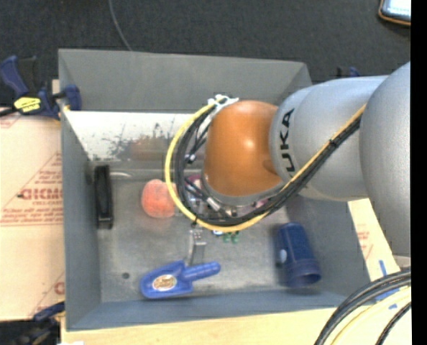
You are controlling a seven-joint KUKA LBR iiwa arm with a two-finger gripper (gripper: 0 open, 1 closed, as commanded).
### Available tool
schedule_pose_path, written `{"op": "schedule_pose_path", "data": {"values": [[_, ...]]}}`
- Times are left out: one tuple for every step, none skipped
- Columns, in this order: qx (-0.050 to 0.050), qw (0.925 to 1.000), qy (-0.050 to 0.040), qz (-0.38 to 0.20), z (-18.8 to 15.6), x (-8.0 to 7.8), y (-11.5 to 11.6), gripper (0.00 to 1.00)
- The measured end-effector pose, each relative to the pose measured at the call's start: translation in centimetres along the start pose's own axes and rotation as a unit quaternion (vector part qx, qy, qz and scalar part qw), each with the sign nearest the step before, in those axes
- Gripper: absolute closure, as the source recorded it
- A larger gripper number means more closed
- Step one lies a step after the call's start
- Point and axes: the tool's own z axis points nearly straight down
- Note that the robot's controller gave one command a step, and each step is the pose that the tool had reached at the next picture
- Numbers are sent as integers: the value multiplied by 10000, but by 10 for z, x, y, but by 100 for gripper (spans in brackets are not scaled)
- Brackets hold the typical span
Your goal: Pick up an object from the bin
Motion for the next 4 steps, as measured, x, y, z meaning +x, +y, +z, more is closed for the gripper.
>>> {"op": "schedule_pose_path", "data": {"values": [[-4, 10000, -41, 27, -5, -2, -1, 0], [-5, 9987, -25, -505, 81, 39, -1, 0], [-7, 9986, -78, -528, 26, 41, 0, 0], [1, 9949, -11, -1009, 52, 52, 13, 0]]}}
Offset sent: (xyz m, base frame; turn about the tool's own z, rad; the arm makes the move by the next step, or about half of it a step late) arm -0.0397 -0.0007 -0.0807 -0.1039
